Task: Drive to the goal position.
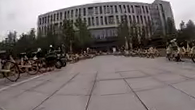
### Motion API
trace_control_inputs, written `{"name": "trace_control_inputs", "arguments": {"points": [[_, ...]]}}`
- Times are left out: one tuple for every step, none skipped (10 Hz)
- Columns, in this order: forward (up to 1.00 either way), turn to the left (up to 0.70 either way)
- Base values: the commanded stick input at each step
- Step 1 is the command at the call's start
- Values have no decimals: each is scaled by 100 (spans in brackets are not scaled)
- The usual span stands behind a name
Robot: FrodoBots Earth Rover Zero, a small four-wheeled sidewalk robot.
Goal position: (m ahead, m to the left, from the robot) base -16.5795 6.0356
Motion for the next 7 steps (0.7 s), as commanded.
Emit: {"name": "trace_control_inputs", "arguments": {"points": [[0,60],[0,60],[0,60],[0,60],[0,60],[0,60],[0,60]]}}
